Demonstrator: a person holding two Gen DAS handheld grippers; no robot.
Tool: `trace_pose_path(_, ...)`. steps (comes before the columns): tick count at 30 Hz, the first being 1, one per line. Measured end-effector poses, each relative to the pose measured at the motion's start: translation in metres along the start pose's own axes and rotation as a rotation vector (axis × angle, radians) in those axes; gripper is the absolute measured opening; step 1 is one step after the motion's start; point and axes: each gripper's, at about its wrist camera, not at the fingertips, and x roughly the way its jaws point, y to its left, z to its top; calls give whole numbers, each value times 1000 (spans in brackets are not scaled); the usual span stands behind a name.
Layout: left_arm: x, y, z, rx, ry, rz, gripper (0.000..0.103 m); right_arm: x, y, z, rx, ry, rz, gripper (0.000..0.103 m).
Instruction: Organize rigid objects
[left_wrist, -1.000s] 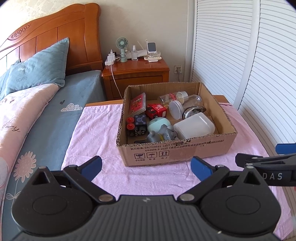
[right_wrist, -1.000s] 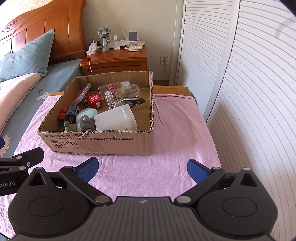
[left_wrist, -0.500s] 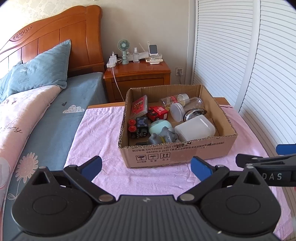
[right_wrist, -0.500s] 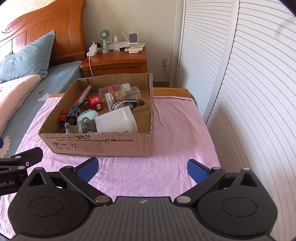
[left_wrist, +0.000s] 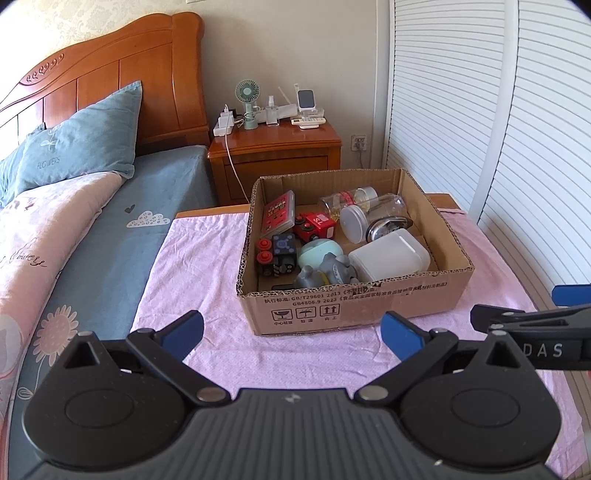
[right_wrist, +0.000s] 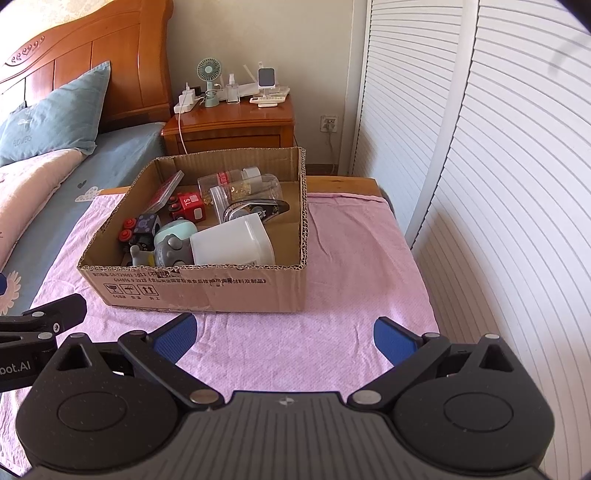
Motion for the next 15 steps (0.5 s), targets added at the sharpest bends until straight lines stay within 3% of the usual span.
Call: trace_pose_path(15, 0, 0, 0, -1, -1, 1, 102, 0, 0, 0, -2, -1, 0, 103)
